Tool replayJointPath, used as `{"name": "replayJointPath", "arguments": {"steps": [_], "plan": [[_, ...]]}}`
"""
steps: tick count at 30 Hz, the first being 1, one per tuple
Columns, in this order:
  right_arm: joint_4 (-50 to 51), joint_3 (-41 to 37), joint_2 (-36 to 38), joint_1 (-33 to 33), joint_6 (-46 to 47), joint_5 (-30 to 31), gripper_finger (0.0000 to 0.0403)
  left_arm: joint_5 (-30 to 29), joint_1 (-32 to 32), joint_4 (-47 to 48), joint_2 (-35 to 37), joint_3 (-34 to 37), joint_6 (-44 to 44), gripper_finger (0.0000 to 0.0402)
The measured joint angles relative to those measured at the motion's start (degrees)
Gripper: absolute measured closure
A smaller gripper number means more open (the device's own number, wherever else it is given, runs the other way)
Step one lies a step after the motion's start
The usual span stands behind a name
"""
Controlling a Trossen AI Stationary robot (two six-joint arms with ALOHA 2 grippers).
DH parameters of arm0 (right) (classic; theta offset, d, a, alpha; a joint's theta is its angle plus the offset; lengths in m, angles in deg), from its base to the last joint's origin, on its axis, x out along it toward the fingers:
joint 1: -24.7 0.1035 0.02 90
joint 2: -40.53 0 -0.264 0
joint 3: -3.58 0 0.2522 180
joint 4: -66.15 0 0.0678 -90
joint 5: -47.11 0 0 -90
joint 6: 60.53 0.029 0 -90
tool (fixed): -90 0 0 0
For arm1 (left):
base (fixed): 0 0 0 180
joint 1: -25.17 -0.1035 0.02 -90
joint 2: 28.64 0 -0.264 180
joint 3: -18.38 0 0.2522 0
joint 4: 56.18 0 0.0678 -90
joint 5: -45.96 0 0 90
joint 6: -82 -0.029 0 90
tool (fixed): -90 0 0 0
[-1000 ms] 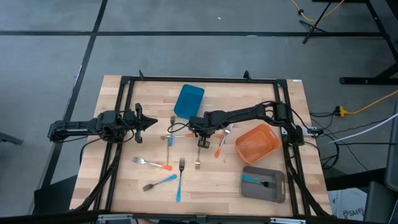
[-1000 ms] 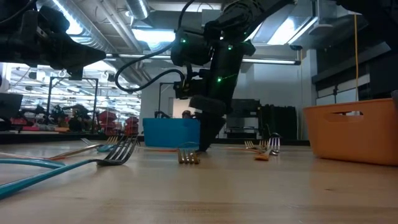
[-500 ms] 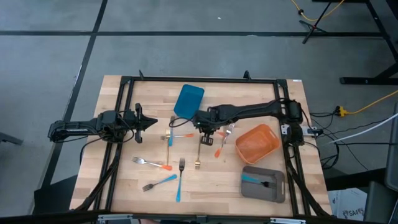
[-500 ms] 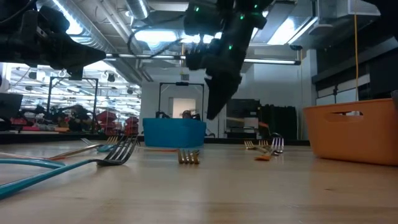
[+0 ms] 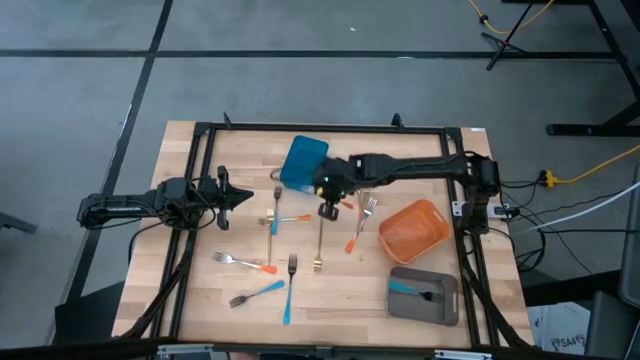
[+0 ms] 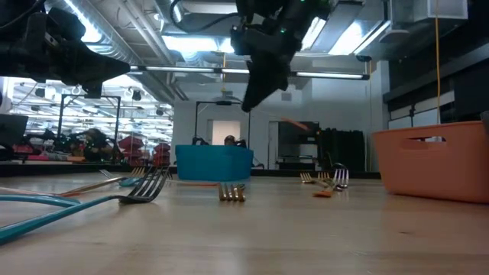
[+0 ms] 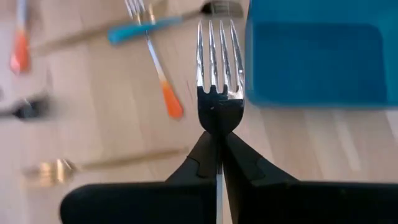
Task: Sort silverware by color (type)
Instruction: Put the middle right orange fork into the blue bin
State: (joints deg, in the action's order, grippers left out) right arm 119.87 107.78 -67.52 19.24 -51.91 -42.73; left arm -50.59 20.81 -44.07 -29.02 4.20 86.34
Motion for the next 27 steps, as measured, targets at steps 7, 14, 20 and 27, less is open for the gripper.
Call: {"name": "replayJointPath", "arguments": {"steps": [7, 14, 20, 27], "plan": [[-11.86, 0.85, 0.00, -6.94, 8.85, -13.54, 0.0402, 0.00, -0.02, -0.02, 0.00, 0.01, 0.00, 0.0401], [-18.68, 0.82, -1.31, -14.63, 20.69, -22.68, 0.0402, 0.00, -0.01, 0.00, 0.00, -0.01, 0.00, 0.0401], [-21.14, 0.93, -2.78, -18.99, 32.43, -24.73, 0.0402, 0.00, -0.02, -0.02, 0.02, -0.02, 0.00, 0.0401], [-21.07, 0.87, -6.95, -19.71, 42.93, -24.79, 0.0402, 0.00, -0.01, -0.01, 0.01, 0.01, 0.00, 0.0401]]}}
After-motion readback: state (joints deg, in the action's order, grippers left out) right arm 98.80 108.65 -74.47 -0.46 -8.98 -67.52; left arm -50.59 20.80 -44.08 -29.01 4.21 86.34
